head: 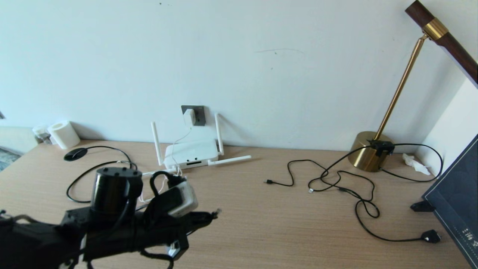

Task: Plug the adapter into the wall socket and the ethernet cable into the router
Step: Pick up cable, then hand it to the other hand

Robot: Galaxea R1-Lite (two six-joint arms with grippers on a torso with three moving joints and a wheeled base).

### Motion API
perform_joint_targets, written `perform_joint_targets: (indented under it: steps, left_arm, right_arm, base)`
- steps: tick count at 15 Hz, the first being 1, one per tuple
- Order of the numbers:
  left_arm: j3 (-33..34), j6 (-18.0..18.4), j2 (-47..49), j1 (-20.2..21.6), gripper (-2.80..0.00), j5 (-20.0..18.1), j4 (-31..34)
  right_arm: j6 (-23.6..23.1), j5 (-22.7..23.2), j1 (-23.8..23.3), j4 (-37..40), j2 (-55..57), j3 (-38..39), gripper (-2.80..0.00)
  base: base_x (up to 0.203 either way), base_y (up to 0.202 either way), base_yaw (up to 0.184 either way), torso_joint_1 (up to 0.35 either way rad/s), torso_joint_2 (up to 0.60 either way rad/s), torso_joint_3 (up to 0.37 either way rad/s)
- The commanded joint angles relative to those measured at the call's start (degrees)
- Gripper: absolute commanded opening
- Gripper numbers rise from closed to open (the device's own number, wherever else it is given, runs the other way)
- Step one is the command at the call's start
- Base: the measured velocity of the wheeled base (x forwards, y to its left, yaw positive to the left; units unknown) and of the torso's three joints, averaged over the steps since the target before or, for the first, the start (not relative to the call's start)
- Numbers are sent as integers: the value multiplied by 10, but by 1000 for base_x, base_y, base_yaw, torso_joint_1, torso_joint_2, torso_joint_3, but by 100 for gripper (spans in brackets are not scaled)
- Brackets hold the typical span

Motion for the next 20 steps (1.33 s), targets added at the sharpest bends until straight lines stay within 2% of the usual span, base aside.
perform_joint_targets:
  steps: [1,3,4,6,8,10,12,13,16,18,19,20]
  left_arm:
    - [-82,-8,50,0,-280,2,-7]
    - [-156,-11,61,-2,-280,4,18]
    - [-191,-9,55,-7,-280,5,52]
    - [-275,-2,32,-15,-280,2,170]
    - [-337,24,3,-44,-280,7,303]
    - [-381,83,2,-83,-280,42,361]
    - [-393,92,0,-125,-280,83,389]
    - [-405,93,2,-137,-280,99,400]
    - [-408,92,11,-157,-280,118,407]
    - [-410,92,12,-158,-280,118,406]
    - [-409,92,12,-158,-280,119,407]
    - [-406,93,12,-159,-280,118,407]
  right_arm:
    - [2,-2,0,1,-1,1,-280]
    - [-1,2,0,0,0,-8,-280]
    - [4,8,0,4,2,-37,-280]
    - [30,40,0,52,47,-124,-280]
    - [76,119,0,114,144,-198,-280]
    - [143,249,0,144,258,-256,-280]
    - [213,369,0,158,368,-311,-280]
    - [237,407,0,163,424,-339,-280]
    - [311,462,30,169,585,-429,-280]
    - [356,477,110,161,646,-463,-280]
    - [376,480,139,142,668,-474,0]
    - [411,483,146,115,686,-485,0]
  base:
    - [0,0,0,0,0,0]
    - [0,0,0,0,0,0]
    - [0,0,0,0,0,0]
    - [0,0,0,0,0,0]
    - [0,0,0,0,0,0]
    - [0,0,0,0,0,0]
    - [0,0,0,0,0,0]
    - [0,0,0,0,0,0]
    - [0,0,0,0,0,0]
    - [0,0,0,0,0,0]
    - [0,0,0,0,0,0]
    - [0,0,0,0,0,0]
